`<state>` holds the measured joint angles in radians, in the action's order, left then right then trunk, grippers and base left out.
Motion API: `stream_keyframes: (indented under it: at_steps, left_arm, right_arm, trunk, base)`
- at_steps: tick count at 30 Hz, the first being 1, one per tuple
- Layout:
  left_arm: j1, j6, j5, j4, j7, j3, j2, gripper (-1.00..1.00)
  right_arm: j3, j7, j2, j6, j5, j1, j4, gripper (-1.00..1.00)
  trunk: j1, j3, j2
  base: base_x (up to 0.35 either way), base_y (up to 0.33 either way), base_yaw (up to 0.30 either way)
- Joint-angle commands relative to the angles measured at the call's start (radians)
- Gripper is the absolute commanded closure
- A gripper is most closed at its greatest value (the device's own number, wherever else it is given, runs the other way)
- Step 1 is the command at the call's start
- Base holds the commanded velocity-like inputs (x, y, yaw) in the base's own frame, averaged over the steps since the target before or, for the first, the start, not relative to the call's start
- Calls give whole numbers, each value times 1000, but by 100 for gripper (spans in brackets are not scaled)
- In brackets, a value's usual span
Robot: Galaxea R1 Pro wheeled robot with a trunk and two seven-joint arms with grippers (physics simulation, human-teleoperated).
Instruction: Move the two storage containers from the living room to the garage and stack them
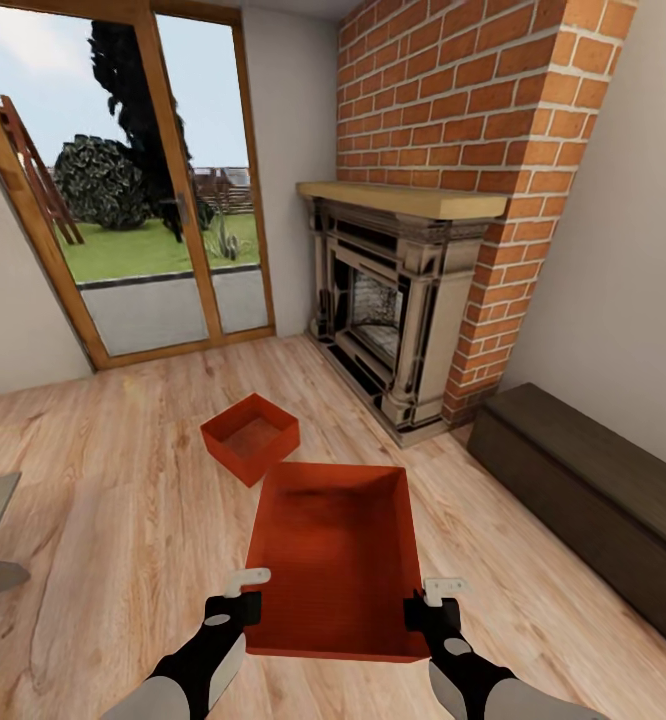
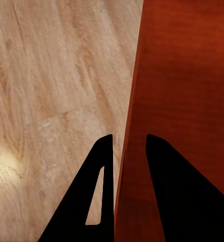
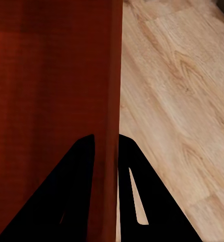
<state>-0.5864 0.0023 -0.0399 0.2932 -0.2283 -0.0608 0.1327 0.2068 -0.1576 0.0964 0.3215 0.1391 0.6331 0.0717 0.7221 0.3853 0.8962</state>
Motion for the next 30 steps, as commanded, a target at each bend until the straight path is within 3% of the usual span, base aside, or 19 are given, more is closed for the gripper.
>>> stream_keyframes:
  at_steps: [1,30]
  left_arm:
    - [0,1,-11,0,-6,-24,-5,100]
    - [-1,1,-11,0,-6,-24,-5,100]
  right_arm:
    - [-30,-8,-1,9,20,1,0,100]
    - [-30,-8,-1,8,20,1,0,100]
  trunk:
    - [0,-1,1]
    - [0,-47,1]
  base:
    - [0,0,77]
    - [0,0,77]
